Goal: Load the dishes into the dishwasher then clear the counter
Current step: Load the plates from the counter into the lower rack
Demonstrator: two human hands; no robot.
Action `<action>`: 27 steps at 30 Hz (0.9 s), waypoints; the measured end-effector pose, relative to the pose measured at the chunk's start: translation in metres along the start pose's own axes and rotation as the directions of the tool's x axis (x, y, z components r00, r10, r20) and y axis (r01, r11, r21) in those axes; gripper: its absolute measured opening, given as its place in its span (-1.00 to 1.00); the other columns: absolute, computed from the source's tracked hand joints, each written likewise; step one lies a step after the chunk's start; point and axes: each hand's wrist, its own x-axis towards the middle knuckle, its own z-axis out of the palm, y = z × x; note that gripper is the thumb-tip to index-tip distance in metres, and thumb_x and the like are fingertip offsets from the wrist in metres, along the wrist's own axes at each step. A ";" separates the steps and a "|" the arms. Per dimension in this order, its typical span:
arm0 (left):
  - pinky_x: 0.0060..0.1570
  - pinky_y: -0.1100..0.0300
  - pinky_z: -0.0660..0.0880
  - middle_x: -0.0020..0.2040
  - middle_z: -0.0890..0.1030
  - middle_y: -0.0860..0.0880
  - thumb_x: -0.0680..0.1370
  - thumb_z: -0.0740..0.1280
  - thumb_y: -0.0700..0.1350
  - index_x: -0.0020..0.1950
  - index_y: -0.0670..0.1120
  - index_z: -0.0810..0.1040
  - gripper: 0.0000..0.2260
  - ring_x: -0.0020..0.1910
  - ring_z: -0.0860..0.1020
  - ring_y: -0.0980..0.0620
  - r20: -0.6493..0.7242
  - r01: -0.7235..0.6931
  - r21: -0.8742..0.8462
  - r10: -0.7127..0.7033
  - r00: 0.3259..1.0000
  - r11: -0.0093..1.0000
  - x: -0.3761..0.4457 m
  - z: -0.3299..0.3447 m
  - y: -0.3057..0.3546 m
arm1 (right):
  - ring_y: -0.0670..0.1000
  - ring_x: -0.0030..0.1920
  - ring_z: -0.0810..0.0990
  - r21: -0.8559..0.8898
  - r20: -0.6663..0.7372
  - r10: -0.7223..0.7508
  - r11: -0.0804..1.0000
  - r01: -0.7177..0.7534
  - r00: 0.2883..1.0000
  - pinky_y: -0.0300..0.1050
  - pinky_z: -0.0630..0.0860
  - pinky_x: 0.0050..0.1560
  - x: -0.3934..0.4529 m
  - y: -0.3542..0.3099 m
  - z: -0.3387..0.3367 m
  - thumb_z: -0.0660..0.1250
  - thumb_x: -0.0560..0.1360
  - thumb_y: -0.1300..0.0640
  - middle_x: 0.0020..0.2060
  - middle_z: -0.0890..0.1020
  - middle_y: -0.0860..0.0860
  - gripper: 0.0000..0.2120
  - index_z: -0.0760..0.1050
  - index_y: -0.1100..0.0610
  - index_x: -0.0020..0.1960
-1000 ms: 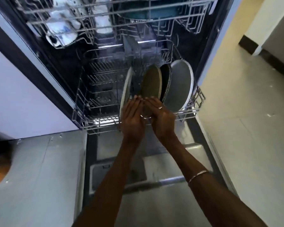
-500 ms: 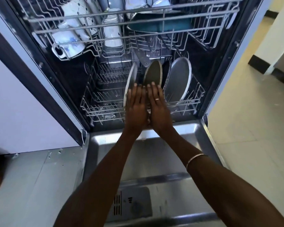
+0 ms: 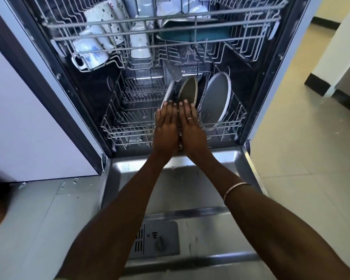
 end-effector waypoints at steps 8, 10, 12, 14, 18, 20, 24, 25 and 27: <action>0.47 -0.15 0.18 0.52 0.24 -0.28 0.49 0.21 -0.10 0.53 -0.28 0.21 -0.37 0.51 0.24 -0.25 0.138 -0.031 -0.108 0.046 0.989 0.994 -0.025 -0.025 0.001 | 0.14 0.58 0.01 0.115 0.281 -0.058 0.993 0.026 0.958 0.13 0.44 0.31 -0.007 0.006 -0.041 0.25 0.53 0.25 0.59 -0.06 0.08 -0.23 -0.11 0.18 0.60; 0.52 -0.13 0.09 0.56 0.13 -0.27 0.53 0.29 -0.21 0.56 -0.26 0.13 -0.36 0.54 0.15 -0.23 0.151 0.015 -0.207 0.017 0.988 0.978 -0.042 -0.028 0.004 | 0.19 0.50 0.25 0.158 0.310 -0.047 0.987 -0.002 0.950 0.13 0.48 0.25 -0.022 0.007 -0.045 0.30 0.51 0.24 0.59 -0.07 0.09 -0.19 -0.11 0.16 0.60; 0.51 -0.15 0.11 0.57 0.13 -0.25 0.50 0.27 -0.33 0.56 -0.24 0.13 -0.35 0.55 0.14 -0.22 0.149 0.084 -0.284 -0.043 0.988 0.955 -0.062 -0.031 0.010 | 0.19 0.50 0.26 0.185 0.310 -0.037 0.982 -0.022 0.950 0.14 0.45 0.28 -0.040 0.012 -0.043 0.26 0.48 0.31 0.59 -0.03 0.09 -0.20 -0.07 0.16 0.60; 0.48 -0.13 0.20 0.57 0.14 -0.22 0.39 0.26 -0.43 0.57 -0.18 0.13 -0.24 0.55 0.14 -0.21 0.185 0.157 -0.364 -0.094 0.978 0.918 -0.084 -0.035 0.017 | 0.22 0.48 0.28 0.213 0.278 -0.054 0.977 -0.007 0.959 0.15 0.44 0.29 -0.055 0.020 -0.041 0.20 0.42 0.38 0.59 0.04 0.09 -0.20 -0.01 0.15 0.60; 0.49 -0.06 0.18 0.57 0.18 -0.16 0.36 0.20 -0.47 0.58 -0.13 0.14 -0.22 0.55 0.12 -0.15 0.237 0.216 -0.428 -0.121 0.964 0.878 -0.124 -0.037 0.023 | 0.14 0.53 0.19 0.223 0.275 -0.043 0.975 -0.020 0.960 0.02 0.31 0.44 -0.084 0.029 -0.041 0.17 0.37 0.42 0.55 0.17 0.13 -0.21 0.09 0.19 0.58; 0.47 -0.10 0.22 0.55 0.23 -0.19 0.36 0.18 -0.47 0.55 -0.19 0.21 -0.27 0.53 0.15 -0.20 0.237 0.195 -0.423 -0.100 0.966 0.885 -0.140 -0.036 0.022 | 0.14 0.49 0.28 0.213 0.294 0.015 0.974 -0.081 0.956 0.05 0.42 0.34 -0.099 0.029 -0.043 0.19 0.41 0.41 0.55 0.19 0.08 -0.23 0.09 0.14 0.58; 0.50 0.03 0.12 0.57 0.16 -0.18 0.42 0.16 -0.43 0.56 -0.22 0.17 -0.32 0.55 0.12 -0.16 0.350 0.221 -0.414 -0.069 0.934 0.883 -0.173 -0.057 0.027 | 0.16 0.46 0.33 0.167 0.363 0.071 0.976 -0.139 0.929 0.10 0.43 0.33 -0.136 0.020 -0.047 0.14 0.47 0.39 0.55 0.20 0.11 -0.30 0.10 0.14 0.58; 0.49 0.02 0.14 0.56 0.17 -0.20 0.43 0.17 -0.42 0.55 -0.24 0.19 -0.33 0.54 0.14 -0.16 0.381 0.253 -0.416 -0.085 0.921 0.873 -0.181 -0.069 0.030 | 0.14 0.50 0.26 0.174 0.393 0.083 0.971 -0.162 0.916 0.12 0.40 0.37 -0.147 0.012 -0.052 0.12 0.48 0.39 0.55 0.19 0.13 -0.32 0.09 0.17 0.58; 0.46 -0.06 0.24 0.51 0.28 -0.27 0.44 0.19 -0.40 0.51 -0.30 0.26 -0.40 0.48 0.26 -0.21 0.430 0.293 -0.403 -0.104 0.897 0.867 -0.193 -0.093 0.034 | 0.13 0.54 0.17 0.200 0.449 0.106 0.956 -0.216 0.887 0.11 0.34 0.42 -0.166 -0.005 -0.069 0.14 0.49 0.38 0.55 0.18 0.16 -0.33 0.07 0.21 0.58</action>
